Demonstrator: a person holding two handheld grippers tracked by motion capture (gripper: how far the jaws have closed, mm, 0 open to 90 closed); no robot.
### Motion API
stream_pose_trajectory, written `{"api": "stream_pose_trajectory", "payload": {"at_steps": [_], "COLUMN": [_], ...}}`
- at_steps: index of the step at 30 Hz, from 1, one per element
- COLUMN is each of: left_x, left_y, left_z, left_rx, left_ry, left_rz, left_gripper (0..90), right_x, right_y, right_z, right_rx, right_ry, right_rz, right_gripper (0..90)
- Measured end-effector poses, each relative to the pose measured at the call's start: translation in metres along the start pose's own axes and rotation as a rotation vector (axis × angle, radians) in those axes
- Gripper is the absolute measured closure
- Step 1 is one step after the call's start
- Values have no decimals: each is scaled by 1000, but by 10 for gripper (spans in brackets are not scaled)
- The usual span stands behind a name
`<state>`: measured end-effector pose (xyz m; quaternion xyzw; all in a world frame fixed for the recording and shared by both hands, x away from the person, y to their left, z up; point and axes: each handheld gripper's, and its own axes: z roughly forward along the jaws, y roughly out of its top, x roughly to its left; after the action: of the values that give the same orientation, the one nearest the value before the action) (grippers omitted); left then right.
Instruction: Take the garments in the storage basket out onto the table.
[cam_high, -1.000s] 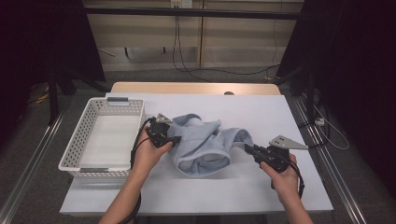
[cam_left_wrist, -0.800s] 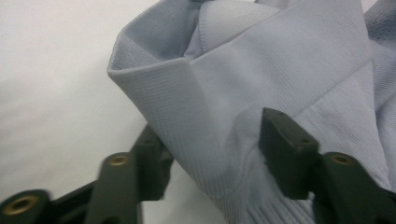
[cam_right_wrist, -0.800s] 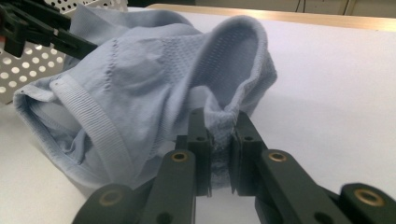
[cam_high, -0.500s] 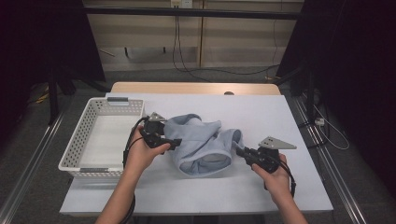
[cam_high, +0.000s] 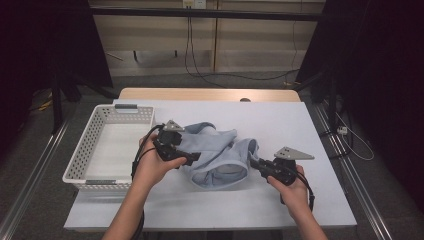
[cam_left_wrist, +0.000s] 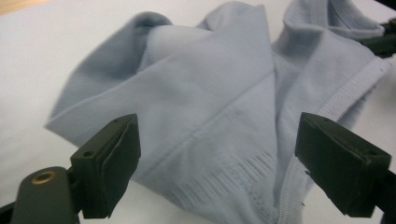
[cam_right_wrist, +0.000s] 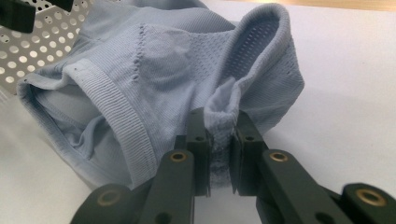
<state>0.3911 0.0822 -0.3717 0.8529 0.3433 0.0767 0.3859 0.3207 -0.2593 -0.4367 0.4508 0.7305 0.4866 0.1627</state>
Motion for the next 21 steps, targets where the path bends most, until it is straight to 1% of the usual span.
{"api": "stream_pose_trajectory", "payload": {"at_steps": [3,5,6,7,8,10,12,14,17,20,21], "left_x": [-5,-11,-11,-13,-16,-22,-24,-26,-25,-26,-26], "left_y": [0,0,0,0,1,2,2,1,-3,-3,-3], "left_z": [6,13,13,15,17,21,23,27,35,37,37], "left_rx": [16,23,23,24,27,24,31,43,71,74,76], "left_ry": [-20,-45,-45,-50,-53,-82,-84,-90,-95,-94,-103], "left_rz": [21,28,28,28,42,58,61,69,69,72,77], "left_gripper": [156,184,193,193,195,221,242,243,265,263,256], "right_x": [0,1,1,0,0,-1,-1,-1,-2,-3,-4], "right_y": [0,0,0,0,0,0,0,0,-1,-1,-1], "right_z": [0,0,0,0,0,-1,-1,-1,-2,-2,-2], "right_rx": [1,2,2,3,4,3,0,0,2,0,2], "right_ry": [3,4,4,5,5,6,7,7,9,9,8], "right_rz": [0,0,0,-1,0,7,10,12,16,22,24], "right_gripper": [809,808,808,808,808,807,806,806,804,804,804]}}
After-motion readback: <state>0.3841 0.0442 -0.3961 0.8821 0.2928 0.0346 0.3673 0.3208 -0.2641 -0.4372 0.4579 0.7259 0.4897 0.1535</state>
